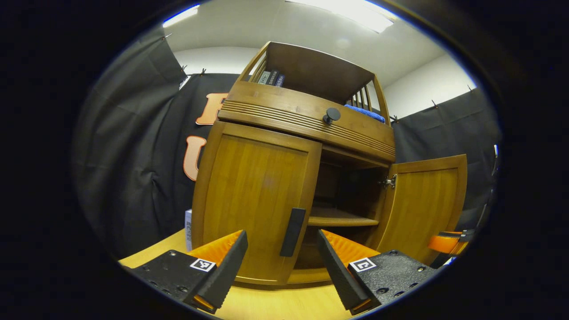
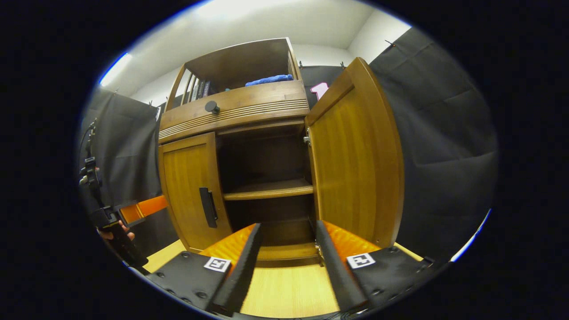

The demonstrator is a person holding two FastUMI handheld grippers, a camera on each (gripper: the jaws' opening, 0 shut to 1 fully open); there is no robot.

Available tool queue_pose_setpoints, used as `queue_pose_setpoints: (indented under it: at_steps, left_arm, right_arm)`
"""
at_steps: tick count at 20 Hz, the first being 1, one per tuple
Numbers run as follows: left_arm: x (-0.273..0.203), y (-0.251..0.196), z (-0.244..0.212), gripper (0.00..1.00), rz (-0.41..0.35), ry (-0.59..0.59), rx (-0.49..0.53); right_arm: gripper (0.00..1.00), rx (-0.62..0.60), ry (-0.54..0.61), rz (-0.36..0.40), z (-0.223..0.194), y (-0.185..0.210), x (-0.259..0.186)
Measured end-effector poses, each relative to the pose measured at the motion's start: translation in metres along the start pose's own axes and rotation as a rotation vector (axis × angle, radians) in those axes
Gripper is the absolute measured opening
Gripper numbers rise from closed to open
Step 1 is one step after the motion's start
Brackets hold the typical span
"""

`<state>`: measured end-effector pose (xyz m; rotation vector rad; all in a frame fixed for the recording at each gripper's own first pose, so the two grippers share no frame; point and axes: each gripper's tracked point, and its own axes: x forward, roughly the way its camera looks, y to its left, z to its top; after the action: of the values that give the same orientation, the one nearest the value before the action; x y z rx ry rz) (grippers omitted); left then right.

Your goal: Open the right door of the double-door shoe cabinet with the right hand, and open the left door with the left hand.

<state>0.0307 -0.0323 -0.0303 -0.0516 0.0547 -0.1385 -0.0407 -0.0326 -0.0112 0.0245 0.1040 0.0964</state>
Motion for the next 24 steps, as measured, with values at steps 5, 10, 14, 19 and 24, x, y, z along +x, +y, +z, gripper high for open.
queue_pose_setpoints:
  at_steps: [5,10,14,19,24]
  left_arm:
    - [0.045,-0.011,-0.016,0.92,-0.037,0.018,0.012]
    - [0.098,-0.001,-0.042,0.91,0.018,0.029,0.125]
    - [0.128,0.013,-0.062,0.94,0.067,0.075,0.158]
    - [0.142,0.014,-0.067,0.93,0.089,0.088,0.172]
    - [0.142,0.015,-0.067,0.98,0.114,0.078,0.195]
  right_arm:
    - [0.98,-0.004,0.031,0.021,-0.006,0.005,-0.005]
    - [0.98,-0.025,0.04,0.032,-0.007,0.009,-0.015]
    - [0.98,-0.037,0.04,0.021,-0.009,0.004,-0.021]
    - [0.98,-0.033,0.04,-0.009,-0.006,-0.005,-0.02]
    - [0.98,-0.037,0.045,-0.03,-0.007,-0.013,-0.021]
